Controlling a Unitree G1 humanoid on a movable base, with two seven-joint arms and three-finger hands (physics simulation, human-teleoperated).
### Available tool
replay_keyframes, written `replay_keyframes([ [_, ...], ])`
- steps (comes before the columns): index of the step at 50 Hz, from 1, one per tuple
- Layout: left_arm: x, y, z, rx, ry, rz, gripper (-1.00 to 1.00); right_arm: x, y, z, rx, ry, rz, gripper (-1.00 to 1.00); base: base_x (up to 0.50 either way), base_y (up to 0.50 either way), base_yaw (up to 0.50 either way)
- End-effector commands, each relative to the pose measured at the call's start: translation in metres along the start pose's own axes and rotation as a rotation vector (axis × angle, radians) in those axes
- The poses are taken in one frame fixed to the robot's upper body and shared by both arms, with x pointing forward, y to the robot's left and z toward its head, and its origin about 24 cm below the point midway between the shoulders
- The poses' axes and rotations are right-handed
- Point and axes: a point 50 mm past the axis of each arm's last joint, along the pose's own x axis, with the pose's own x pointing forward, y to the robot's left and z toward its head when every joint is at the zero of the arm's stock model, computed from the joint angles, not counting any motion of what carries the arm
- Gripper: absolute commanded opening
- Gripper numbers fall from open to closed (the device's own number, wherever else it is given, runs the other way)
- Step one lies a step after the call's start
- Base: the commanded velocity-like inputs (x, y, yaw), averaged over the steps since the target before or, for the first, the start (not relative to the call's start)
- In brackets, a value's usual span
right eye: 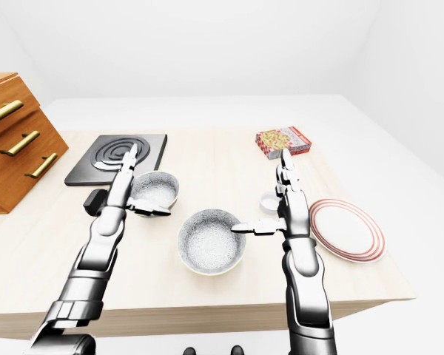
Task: Pick the akita bowl from table center and place it on the plate.
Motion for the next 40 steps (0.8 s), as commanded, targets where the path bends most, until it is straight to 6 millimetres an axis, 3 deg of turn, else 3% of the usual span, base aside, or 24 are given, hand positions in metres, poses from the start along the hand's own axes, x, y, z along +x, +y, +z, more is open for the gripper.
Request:
replay_keyframes([
  [1,0.016,-0.001,-0.030,0.390,0.066,-0.046,1.00,0.000,-0.001,-0.001,0.000,0.003,-0.004,1.00,0.00,0.00,0.00],
  [17,0.024,-0.017,-0.067,0.731,0.194,-0.107,1.00,0.001,-0.001,-0.001,-0.002,0.005,-0.007,1.00,0.00,0.00,0.00],
  [35,0.012,-0.033,-0.086,0.820,0.244,-0.183,1.00,0.001,-0.001,-0.003,-0.003,0.014,-0.003,1.00,0.00,0.00,0.00],
  [38,0.010,-0.034,-0.088,0.828,0.248,-0.192,0.62,0.001,-0.001,-0.004,-0.002,0.015,-0.003,1.00,0.00,0.00,0.00],
  [39,0.009,-0.034,-0.089,0.828,0.249,-0.192,0.44,0.002,-0.001,-0.003,-0.002,0.014,-0.003,1.00,0.00,0.00,0.00],
  [40,0.009,-0.034,-0.089,0.829,0.250,-0.192,0.12,0.002,-0.001,-0.004,-0.001,0.014,-0.002,1.00,0.00,0.00,0.00],
])
